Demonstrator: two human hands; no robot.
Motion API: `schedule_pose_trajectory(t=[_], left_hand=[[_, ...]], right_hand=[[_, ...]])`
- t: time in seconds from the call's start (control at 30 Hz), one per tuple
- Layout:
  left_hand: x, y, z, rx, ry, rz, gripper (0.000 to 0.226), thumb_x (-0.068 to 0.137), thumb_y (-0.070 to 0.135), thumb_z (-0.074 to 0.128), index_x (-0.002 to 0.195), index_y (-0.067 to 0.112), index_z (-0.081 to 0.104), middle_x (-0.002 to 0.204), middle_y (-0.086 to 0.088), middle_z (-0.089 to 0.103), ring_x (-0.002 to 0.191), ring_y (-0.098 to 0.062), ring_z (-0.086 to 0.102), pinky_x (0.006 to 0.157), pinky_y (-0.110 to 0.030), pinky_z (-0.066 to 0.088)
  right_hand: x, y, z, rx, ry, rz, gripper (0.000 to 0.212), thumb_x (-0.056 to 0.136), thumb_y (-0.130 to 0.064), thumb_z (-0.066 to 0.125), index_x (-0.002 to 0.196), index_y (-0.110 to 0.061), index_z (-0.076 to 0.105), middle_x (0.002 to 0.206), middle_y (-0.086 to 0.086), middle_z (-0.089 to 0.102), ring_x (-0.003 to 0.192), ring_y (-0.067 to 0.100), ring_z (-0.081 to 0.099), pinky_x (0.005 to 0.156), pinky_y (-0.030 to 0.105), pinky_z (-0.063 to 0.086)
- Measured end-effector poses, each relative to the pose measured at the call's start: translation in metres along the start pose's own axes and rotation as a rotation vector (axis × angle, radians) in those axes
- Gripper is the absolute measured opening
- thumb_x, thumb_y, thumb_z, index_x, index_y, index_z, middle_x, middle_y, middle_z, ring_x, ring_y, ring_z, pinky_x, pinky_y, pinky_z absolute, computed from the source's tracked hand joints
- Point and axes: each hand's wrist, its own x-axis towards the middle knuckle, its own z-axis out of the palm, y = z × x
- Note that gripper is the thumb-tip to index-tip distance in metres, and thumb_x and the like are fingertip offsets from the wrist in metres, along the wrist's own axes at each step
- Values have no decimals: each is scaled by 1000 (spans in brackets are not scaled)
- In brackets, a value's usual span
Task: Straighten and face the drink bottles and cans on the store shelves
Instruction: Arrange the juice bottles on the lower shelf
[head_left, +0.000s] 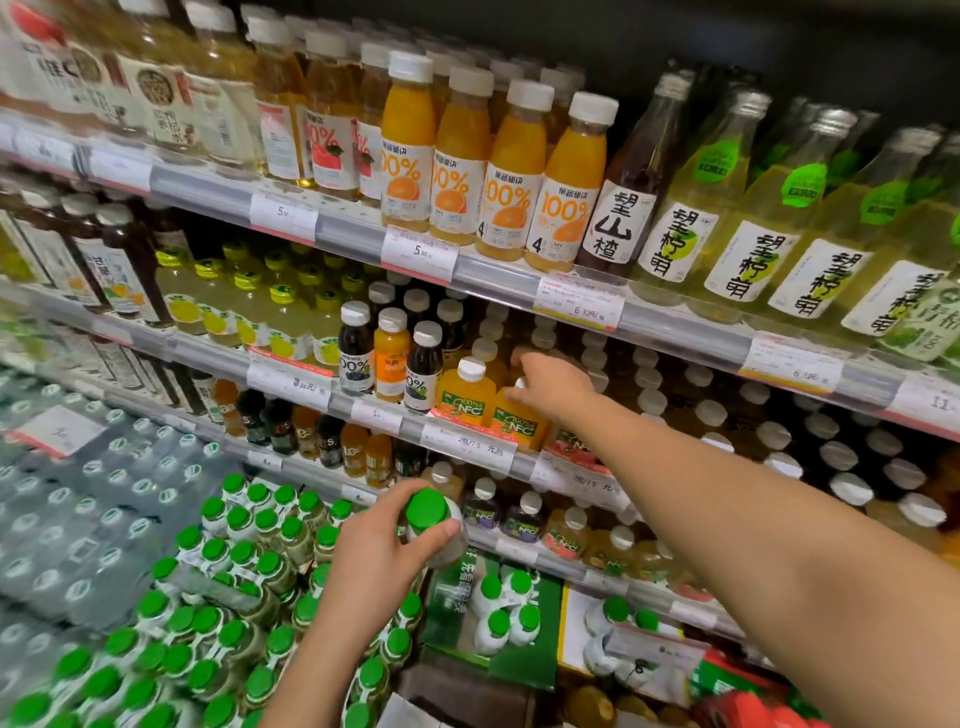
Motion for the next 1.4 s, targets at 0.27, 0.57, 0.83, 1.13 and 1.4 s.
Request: schedule_pose_trajectory(t=[0.27, 0.57, 0.83, 1.13, 1.4], left_hand=[[0, -10, -1, -4, 3, -33, 28, 84, 44, 77, 107, 40, 61, 79, 23, 68, 65, -2, 64, 53, -12, 42], [6, -18, -1, 4, -19, -67, 32, 85, 47, 76, 112, 37, 61, 84, 30, 66, 63, -9, 63, 54, -16, 44], [2, -26, 6, -16, -15, -45, 32, 82, 53, 75, 110, 47, 59, 85, 20, 70, 63, -11, 66, 63, -32, 55], [2, -18, 11, -47, -29, -22, 27, 83, 51, 75, 105, 49, 59, 82, 16, 70, 60, -14, 63, 59, -31, 54], [10, -20, 25, -34, -71, -15, 41, 75, 67, 65, 108, 42, 60, 87, 22, 68, 67, -10, 65, 65, -33, 54]], right_hand=[[21, -8, -18, -52, -238, -116, 23, 86, -17, 77, 105, -15, 65, 102, 0, 58, 87, 18, 60, 65, 30, 46], [39, -25, -5, 5, -88, -122, 42, 93, -45, 68, 122, -15, 58, 115, 6, 63, 100, 24, 61, 80, 36, 52], [42, -41, 3, -4, -37, -210, 40, 92, -37, 72, 124, -16, 61, 107, 5, 63, 101, 28, 60, 77, 35, 47], [28, -27, -13, 103, -85, -195, 41, 104, -38, 53, 135, -12, 56, 118, 5, 61, 102, 23, 58, 75, 29, 47], [-26, 69, -26, -50, 11, -37, 32, 98, -45, 54, 121, -24, 61, 105, 1, 66, 99, 23, 60, 79, 35, 50]])
